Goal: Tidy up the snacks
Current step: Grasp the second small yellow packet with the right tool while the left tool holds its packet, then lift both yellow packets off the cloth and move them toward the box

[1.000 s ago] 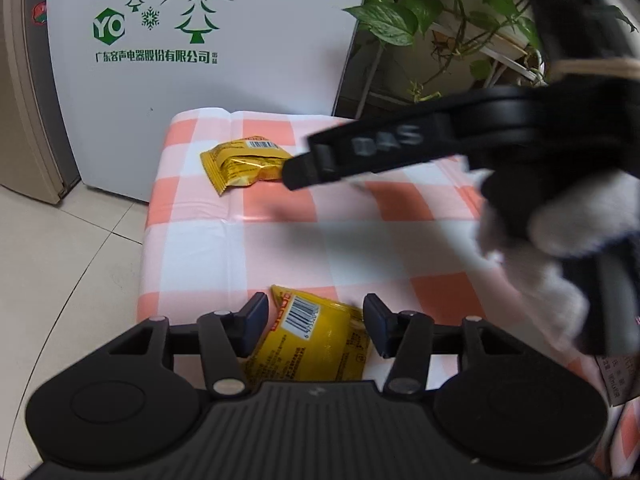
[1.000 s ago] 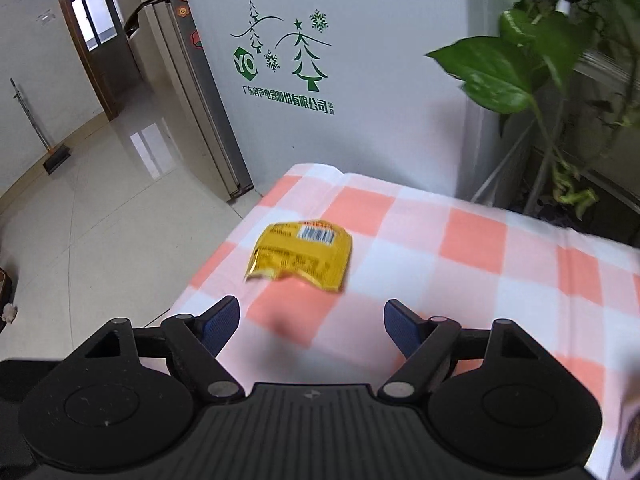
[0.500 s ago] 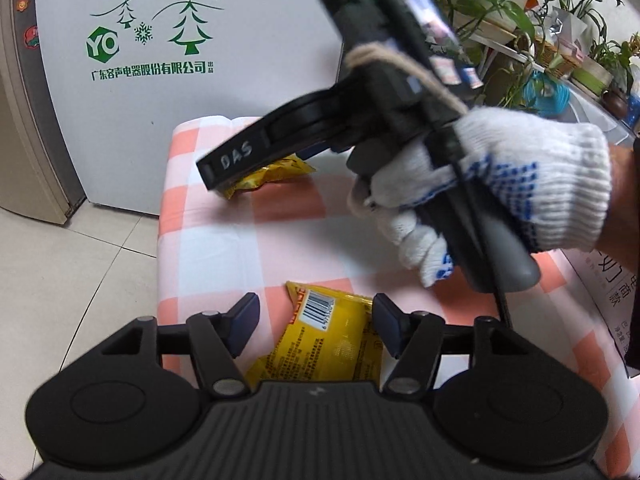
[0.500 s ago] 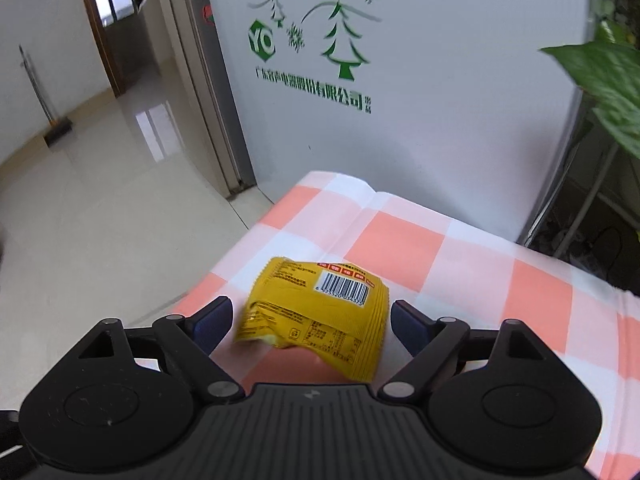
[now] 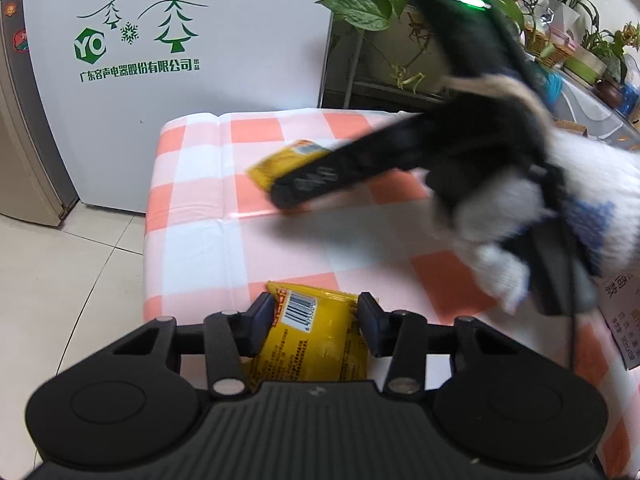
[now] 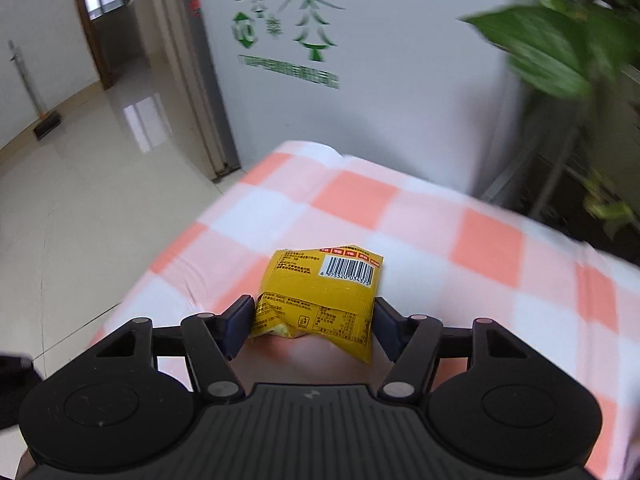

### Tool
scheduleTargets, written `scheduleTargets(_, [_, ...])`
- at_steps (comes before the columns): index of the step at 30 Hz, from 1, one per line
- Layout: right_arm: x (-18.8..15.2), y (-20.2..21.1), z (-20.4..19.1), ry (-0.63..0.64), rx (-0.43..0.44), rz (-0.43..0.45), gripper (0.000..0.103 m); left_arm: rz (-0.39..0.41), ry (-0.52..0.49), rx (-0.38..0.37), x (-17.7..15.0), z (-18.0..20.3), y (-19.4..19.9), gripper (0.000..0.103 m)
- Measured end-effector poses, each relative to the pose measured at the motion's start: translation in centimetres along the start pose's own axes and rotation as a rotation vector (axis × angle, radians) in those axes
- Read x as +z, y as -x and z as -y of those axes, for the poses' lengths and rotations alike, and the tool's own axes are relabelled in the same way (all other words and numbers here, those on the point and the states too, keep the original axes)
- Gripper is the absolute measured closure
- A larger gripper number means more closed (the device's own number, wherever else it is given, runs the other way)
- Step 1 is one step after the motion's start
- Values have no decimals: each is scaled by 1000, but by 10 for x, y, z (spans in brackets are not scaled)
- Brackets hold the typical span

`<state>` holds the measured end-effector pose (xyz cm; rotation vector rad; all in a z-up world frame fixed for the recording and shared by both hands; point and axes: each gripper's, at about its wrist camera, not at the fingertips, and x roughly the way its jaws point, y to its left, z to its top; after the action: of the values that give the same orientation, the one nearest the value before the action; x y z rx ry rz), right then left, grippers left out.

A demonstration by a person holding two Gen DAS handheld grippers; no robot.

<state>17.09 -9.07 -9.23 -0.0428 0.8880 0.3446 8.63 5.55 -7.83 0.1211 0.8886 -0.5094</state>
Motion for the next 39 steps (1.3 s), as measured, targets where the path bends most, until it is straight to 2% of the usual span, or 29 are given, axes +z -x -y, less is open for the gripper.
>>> scheduleTargets(9, [-51,50,15,-70,-71,-24,33,-5,-19,23,0,4,-1,61])
scheduleTargets(14, [-77,76,15,-87,-80,-24,33,-1,-25,37,-1,7,-1,61])
scheduleTargets(20, [-98,93,7,-61,-72,-43,33,15,-22,-9,0,0,5,61])
scheduleTargets(23, [-107,103,2,-48,-67,-45,33,1,-45,-58,-2,-4,9,55])
scheduleTargets(27, [-119,110,1,-50,-66,-37,33,-7,-70,-37,-8,-4,11,45])
scheduleTargets(33, [-128,117,0,-59,-66,-37,33,-30,-164,9,-13,9,11,38])
scheduleTargets(39, [-131,121,0,-60,-67,-44,33,-52,-193,49,-16,11,10,34])
